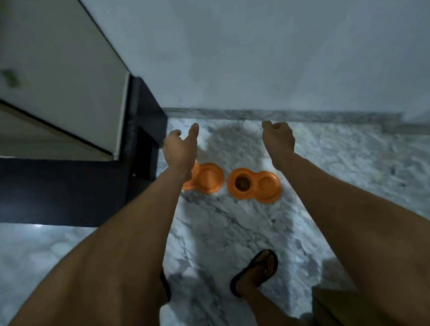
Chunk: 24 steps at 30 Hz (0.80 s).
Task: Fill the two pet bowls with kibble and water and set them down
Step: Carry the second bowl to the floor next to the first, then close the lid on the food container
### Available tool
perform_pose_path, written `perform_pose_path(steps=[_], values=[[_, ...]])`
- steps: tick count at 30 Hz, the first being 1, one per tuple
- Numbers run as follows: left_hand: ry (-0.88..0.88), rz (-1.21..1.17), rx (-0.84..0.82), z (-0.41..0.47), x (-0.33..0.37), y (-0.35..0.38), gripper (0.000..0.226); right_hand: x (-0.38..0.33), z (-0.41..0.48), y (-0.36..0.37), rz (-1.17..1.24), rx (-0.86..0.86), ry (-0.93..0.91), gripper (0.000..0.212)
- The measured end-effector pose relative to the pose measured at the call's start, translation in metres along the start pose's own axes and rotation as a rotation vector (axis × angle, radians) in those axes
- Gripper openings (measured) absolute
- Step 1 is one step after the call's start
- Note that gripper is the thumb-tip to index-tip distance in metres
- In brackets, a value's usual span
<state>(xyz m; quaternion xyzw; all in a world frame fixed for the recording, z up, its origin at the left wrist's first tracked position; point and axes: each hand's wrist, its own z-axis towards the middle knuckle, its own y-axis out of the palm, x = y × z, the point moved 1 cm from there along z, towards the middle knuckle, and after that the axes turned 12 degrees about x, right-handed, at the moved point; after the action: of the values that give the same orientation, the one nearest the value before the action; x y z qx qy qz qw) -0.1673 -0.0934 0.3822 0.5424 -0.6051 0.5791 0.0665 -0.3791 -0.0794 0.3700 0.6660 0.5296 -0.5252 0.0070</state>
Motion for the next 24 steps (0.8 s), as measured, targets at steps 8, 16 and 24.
perform_pose_path(steps=[8, 16, 24], values=[[0.154, -0.117, 0.048, -0.006, 0.061, -0.201, 0.056, -0.123, -0.172, 0.005, -0.002, -0.094, -0.243, 0.042], [0.211, -0.162, 0.177, 0.049, 0.042, -0.403, 0.061, -0.204, -0.339, 0.08, -0.006, -0.161, -0.42, 0.043], [0.249, -0.189, 0.294, 0.09, 0.012, -0.573, 0.065, -0.268, -0.47, 0.167, 0.005, -0.235, -0.542, 0.04]])
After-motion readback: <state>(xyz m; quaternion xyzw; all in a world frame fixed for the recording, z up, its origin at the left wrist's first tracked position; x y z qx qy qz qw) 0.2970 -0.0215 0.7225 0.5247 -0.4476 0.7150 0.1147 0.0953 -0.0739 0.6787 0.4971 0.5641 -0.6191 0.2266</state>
